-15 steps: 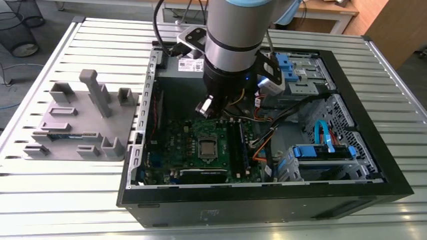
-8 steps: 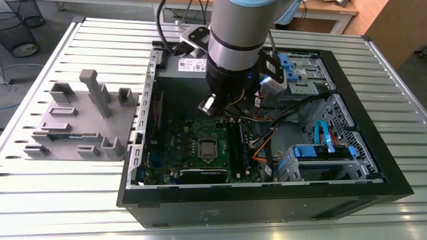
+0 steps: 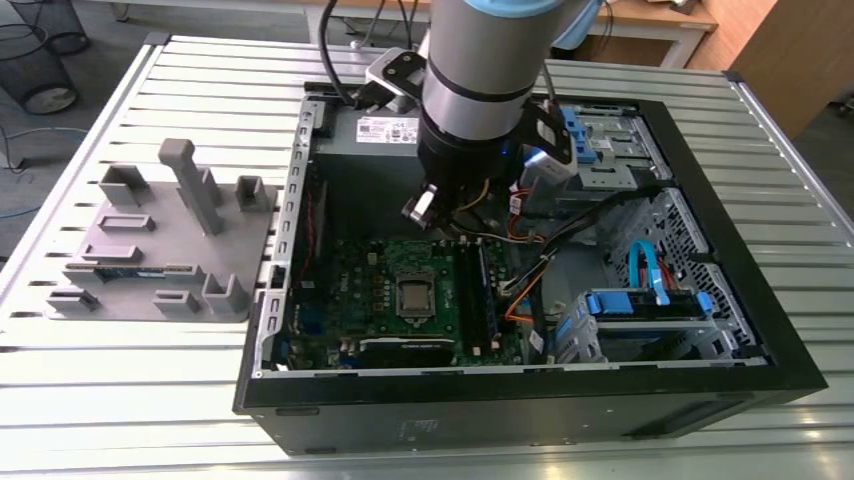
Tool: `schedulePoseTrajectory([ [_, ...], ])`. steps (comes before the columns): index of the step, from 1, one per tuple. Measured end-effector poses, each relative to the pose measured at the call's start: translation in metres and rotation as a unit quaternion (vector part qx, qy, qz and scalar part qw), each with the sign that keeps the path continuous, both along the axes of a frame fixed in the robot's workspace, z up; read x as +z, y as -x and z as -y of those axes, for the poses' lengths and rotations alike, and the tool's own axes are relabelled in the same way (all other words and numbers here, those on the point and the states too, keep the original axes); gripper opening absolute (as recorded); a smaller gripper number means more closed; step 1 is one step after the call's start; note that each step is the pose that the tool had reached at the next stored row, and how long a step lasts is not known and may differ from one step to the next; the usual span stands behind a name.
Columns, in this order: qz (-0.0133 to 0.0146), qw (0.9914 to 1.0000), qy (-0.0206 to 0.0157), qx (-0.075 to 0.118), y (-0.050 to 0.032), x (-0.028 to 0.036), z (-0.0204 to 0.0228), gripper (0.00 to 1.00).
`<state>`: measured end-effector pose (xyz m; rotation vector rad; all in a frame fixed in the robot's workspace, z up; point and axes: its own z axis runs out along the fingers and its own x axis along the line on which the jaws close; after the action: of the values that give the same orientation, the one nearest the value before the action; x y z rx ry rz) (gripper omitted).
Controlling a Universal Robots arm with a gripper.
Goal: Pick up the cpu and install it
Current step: 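Install the first cpu locking lever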
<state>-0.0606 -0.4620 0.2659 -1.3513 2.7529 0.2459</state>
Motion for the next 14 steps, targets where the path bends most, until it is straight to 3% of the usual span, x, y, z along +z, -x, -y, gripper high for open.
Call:
schedulePoseTrajectory([
  [6, 0.0001, 1.0, -0.0005, 0.002, -0.0059, -0.003, -0.0041, 0.11],
  [14, 0.0002, 0.99998, -0.0004, 0.006, -0.0064, -0.013, -0.0094, 0.11],
])
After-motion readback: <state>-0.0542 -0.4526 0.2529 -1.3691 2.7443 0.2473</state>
